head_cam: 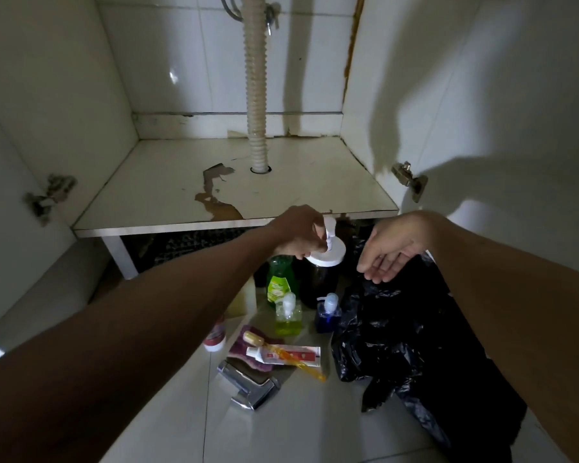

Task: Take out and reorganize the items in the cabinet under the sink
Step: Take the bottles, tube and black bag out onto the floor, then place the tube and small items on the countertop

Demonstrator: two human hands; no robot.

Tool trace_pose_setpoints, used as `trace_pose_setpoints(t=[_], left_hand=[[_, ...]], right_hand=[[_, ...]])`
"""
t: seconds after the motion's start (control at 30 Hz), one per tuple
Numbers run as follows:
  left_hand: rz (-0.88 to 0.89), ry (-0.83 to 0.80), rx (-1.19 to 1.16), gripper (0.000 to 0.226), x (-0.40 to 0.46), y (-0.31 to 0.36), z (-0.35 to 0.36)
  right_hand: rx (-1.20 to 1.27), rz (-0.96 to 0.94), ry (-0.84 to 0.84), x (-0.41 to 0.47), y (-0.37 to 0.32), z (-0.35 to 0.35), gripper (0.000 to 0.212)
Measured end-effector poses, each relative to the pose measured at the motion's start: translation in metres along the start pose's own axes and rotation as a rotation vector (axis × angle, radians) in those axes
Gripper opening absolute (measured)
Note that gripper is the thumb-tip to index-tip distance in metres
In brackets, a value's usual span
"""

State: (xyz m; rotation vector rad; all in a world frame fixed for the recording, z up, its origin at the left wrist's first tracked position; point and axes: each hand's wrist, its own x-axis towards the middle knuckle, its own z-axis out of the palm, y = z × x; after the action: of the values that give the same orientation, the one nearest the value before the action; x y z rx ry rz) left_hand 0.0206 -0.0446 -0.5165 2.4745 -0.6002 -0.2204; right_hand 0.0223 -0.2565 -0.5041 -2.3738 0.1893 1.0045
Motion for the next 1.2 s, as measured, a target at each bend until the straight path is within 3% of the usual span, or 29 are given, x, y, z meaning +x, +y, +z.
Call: trace_pose_setpoints(t=[0.23,0.33,0.4,0.53,0.67,0.77,0.87,1.03,1.2], left_hand=[[-0.2,-0.363,0.104,0.017,-0.061,-0.036,0.003],[-0.318,-0.462,0.185,0.015,-0.092,-0.057,0.018],[-0.402,-0.482,0.271,0.017,-0.11,-0.069,0.031],[-0.545,-0.447,0.325,0.027,-0.138,-0.083,0.062],[-0.52,-0.306,0.382,0.032,-0.144,-0.087,0.083],[-0.656,-0.253,0.241,0.033,-0.143,-0.087,0.091],[-0.844,-0.245,0.047,0.008,-0.148,-0.094,0.106],[-1.071,-0.176,-0.336,0.023,-0.152,-0.104,0.13],[-1.116,-0.094,-0.361,0.024,-0.15,-0.11,0.146]], right_hand=[[-0.162,-0.106,-0.328,0.018,-0.042,0.066,0.038],[-0.311,-0.161,-0.351,0.033,-0.054,0.111,0.036],[-0.482,-0.224,-0.28,0.04,-0.056,0.143,0.03],[-0.844,-0.433,0.059,0.049,-0.048,0.198,0.012],[-0.943,-0.44,0.235,0.075,-0.035,0.228,0.037],[-1.013,-0.408,0.198,0.088,-0.037,0.23,0.049],[-1.039,-0.371,0.111,0.092,-0.039,0.226,0.045],[-1.05,-0.349,0.015,0.098,-0.038,0.218,0.031],[-0.968,-0.389,-0.088,0.102,-0.037,0.201,0.012]])
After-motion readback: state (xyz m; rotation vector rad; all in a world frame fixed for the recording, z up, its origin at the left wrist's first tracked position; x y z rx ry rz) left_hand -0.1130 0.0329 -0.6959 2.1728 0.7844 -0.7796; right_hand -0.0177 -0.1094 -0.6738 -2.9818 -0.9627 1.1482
